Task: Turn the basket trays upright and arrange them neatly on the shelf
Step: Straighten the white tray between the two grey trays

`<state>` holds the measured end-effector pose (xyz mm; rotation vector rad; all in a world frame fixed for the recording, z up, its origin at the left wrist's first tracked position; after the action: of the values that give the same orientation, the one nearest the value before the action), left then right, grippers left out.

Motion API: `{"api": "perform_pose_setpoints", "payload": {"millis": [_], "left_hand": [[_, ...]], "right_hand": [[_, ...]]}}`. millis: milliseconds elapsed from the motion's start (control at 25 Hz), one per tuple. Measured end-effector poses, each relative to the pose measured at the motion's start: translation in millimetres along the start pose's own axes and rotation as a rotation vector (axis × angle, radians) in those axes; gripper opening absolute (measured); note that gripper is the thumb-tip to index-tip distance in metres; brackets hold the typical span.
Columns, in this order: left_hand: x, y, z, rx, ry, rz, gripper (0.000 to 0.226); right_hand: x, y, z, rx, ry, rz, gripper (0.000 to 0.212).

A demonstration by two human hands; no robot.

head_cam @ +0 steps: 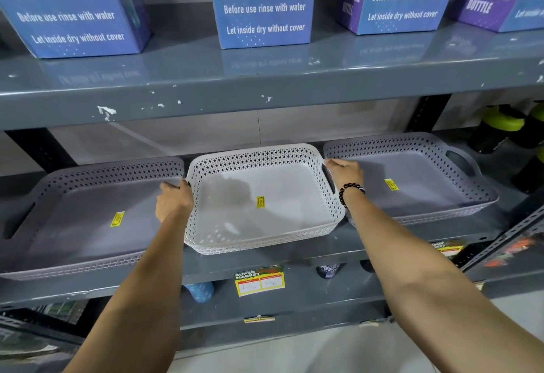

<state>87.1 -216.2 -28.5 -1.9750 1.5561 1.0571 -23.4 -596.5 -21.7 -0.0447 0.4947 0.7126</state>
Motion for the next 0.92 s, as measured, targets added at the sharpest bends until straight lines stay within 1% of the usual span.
{"api": "perform_pose_setpoints", "payload": {"millis": [80,160,240,280,360,440,480,720,920], "left_hand": [[-1.8,-0.1,-6.7,0.040,-0.065,0.025,0.058],[1.2,-0.9,-16.3,0.147,-0.178,0.087,0.063],[8.3,-2.8,-22.4,0.247,-0.296,0.138,0.066],[11.5,-3.0,-24.0,0.284,-0.338,0.140,0.064],[14.1,-3.4,-25.1,0.325,-0.379,0.101,0.051],[13.7,-3.6,-24.9,0.354,-0.400,0.058,0.042],[13.9,-4.8,-24.0,0.361,-0.409,0.048,0.041],[17.1,-9.0,-21.2,0.362,-0.430,0.056,0.058],[15.6,-6.4,-20.1,0.356,-0.417,0.060,0.062]], "right_hand": [[3.8,-4.0,11.6,-0.121,0.402,-0.020,0.050],[17.9,-7.1,16.6,-0.212,0.683,0.076,0.062],[34.1,-6.3,14.3,-0.238,0.801,0.212,0.068],[39.9,-6.5,10.7,-0.250,0.846,0.248,0.068],[43.8,-6.2,7.5,-0.314,0.939,0.233,0.065],[42.3,-6.5,8.6,-0.373,0.994,0.197,0.067],[42.1,-6.9,9.2,-0.392,1.007,0.188,0.068],[41.8,-6.0,8.6,-0.428,0.984,0.159,0.063],[40.7,-4.4,8.3,-0.411,0.977,0.172,0.061]]}}
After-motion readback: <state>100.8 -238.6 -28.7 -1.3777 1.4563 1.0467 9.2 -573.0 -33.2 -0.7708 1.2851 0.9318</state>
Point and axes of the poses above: each hand's wrist, its own y-axis away from the middle knuckle, its own x-axis out of the palm, z = x × y, the point moved 6 cm from there along -y, towards the middle knuckle, and after that the axes turned 1 degree about x, right-handed, at the moved point
